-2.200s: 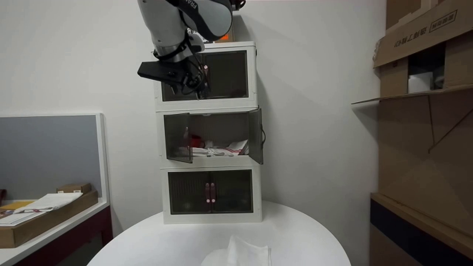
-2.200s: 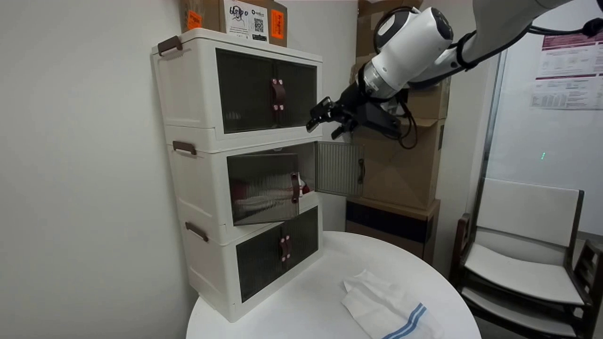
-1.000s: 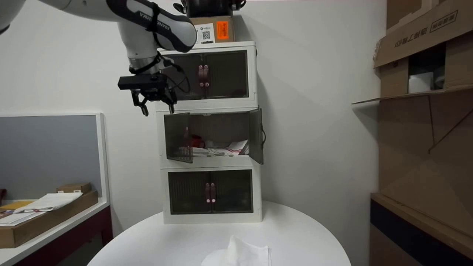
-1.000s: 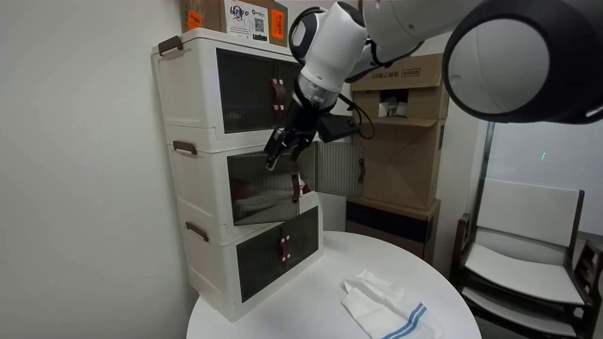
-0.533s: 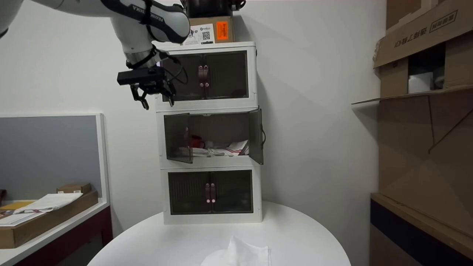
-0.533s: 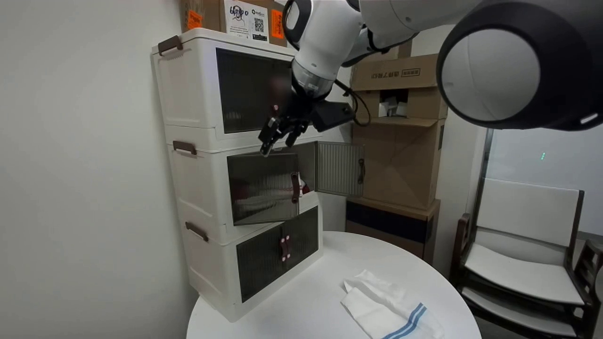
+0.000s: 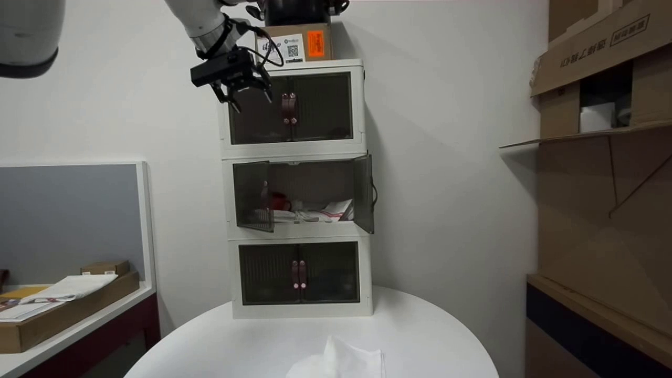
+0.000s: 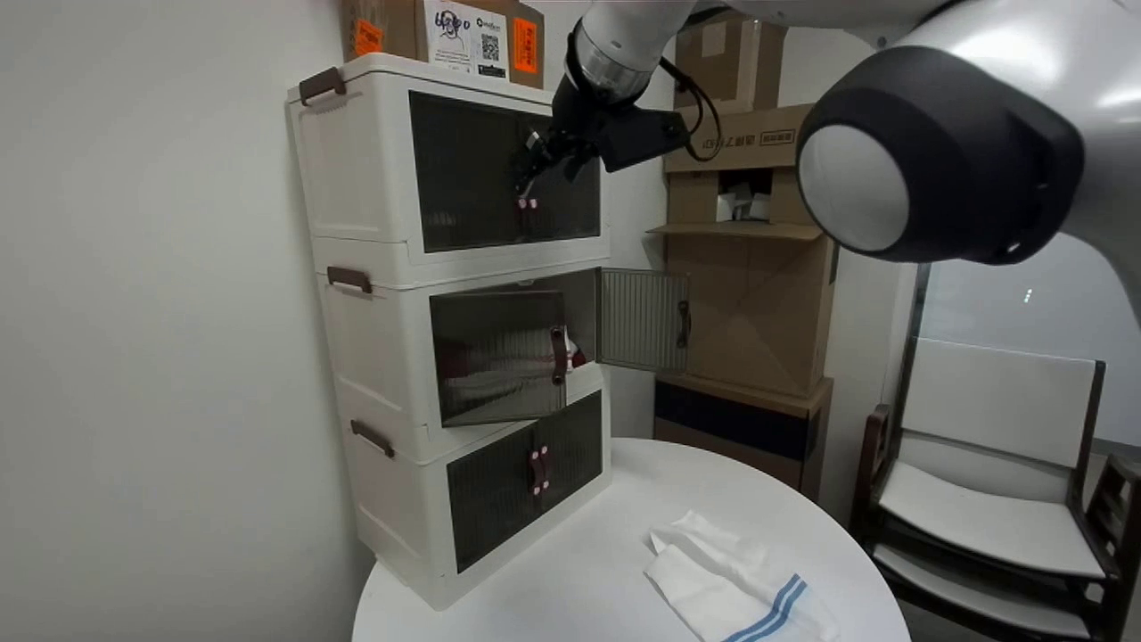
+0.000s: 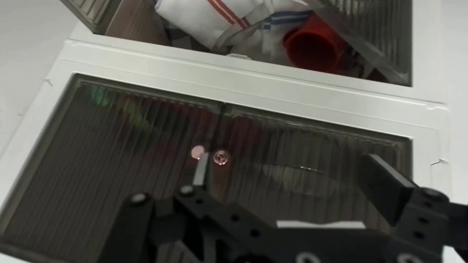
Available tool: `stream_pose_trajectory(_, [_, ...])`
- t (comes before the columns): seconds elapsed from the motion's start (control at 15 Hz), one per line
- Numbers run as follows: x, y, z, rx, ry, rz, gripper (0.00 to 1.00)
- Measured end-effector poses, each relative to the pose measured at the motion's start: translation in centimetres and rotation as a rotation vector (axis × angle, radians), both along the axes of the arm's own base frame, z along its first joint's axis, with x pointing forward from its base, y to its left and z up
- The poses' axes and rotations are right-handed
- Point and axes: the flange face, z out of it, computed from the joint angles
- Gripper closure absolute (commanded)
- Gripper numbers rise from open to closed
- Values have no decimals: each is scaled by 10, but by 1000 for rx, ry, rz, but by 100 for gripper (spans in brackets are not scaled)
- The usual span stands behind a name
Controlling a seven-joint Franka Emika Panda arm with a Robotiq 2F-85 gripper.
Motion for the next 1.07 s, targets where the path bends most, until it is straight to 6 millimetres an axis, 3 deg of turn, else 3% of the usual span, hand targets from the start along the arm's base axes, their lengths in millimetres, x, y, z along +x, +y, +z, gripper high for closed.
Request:
stream_pose_trajectory(0.27, [23,-20,-20,-55,10,-74,0])
stream_pose_trajectory(0.53, [42,-29,-69,-85,108,-108,0])
stream_pose_trajectory(0.73, [44,-25,-104,-58,198,-96,0])
stream_pose_trajectory(1.07, [44,-26,-106,-53,202,-96,0])
